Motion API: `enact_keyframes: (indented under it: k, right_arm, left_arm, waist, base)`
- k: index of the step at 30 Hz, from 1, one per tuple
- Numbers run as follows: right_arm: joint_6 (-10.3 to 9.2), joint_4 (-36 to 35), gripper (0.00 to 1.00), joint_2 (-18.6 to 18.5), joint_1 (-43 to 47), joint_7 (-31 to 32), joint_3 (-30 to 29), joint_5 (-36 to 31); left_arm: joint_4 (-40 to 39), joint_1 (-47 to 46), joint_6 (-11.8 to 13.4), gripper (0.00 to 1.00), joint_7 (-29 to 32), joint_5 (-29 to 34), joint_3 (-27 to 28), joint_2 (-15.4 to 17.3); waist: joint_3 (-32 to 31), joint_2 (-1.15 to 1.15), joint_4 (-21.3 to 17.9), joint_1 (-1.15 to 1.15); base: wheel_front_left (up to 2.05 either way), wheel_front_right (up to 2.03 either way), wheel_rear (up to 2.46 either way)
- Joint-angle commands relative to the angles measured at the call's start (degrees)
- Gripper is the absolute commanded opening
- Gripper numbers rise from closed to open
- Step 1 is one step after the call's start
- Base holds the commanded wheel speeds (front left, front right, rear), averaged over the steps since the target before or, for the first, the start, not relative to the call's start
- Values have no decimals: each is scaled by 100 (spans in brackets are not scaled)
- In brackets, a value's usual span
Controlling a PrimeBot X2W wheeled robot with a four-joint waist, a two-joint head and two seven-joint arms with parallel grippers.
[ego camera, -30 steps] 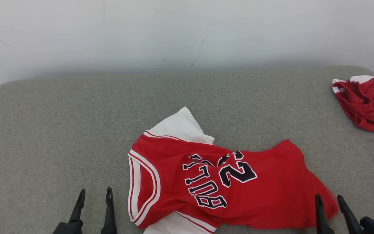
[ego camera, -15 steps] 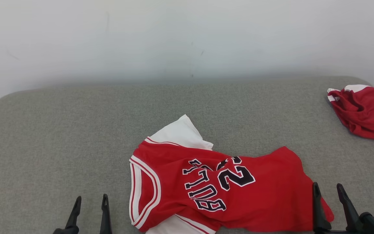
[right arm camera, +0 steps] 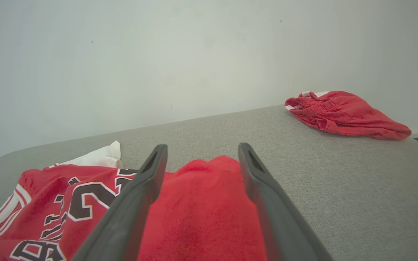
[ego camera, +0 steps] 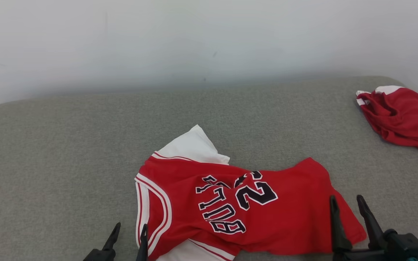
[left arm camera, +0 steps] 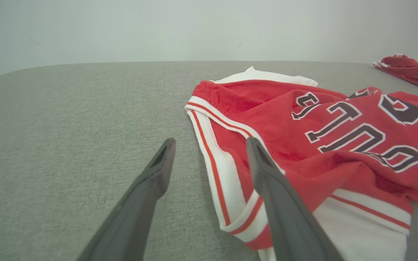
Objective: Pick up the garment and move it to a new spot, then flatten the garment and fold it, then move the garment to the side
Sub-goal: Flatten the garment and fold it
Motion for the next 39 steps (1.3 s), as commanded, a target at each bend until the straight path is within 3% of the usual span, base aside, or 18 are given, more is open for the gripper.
enact_keyframes:
  k: [1,14,15,16,17,27,39]
  right_arm:
    - [-16,-42,100,21,-68,-31,46,-38]
    - [-16,-105,100,81,-213,-72,430,25]
    - [-16,-104,100,82,-221,-76,434,28]
    - [-16,-104,100,83,-227,-80,434,29]
    - [-16,-107,100,82,-233,-86,430,28]
    - [-16,-124,100,39,-285,-116,441,25]
    - [-16,0,100,-48,-583,-122,511,60]
  left_arm:
    - [80,-79,-9,100,-16,-77,-12,20]
    - [1518,-694,-165,100,335,-406,-279,171]
    - [1575,-734,-177,92,339,-473,-297,163]
    - [1626,-771,-186,26,352,-502,-320,157]
    - [1682,-799,-194,0,390,-535,-358,155]
    - [1401,-1445,-200,0,148,-539,-590,518]
    - [1406,-2774,-195,0,434,-696,-677,1137]
  waist:
    - [46,0,-75,0]
    - [157,0,-393,0]
    - [161,0,-401,0]
    - [164,0,-406,0]
    - [166,0,-410,0]
    - [233,0,-382,0]
    - [630,0,-610,0]
  base:
    - [0,0,0]
    - [0,0,0]
    - [0,0,0]
    - [0,0,0]
    - [0,0,0]
    - [0,0,0]
    - [0,0,0]
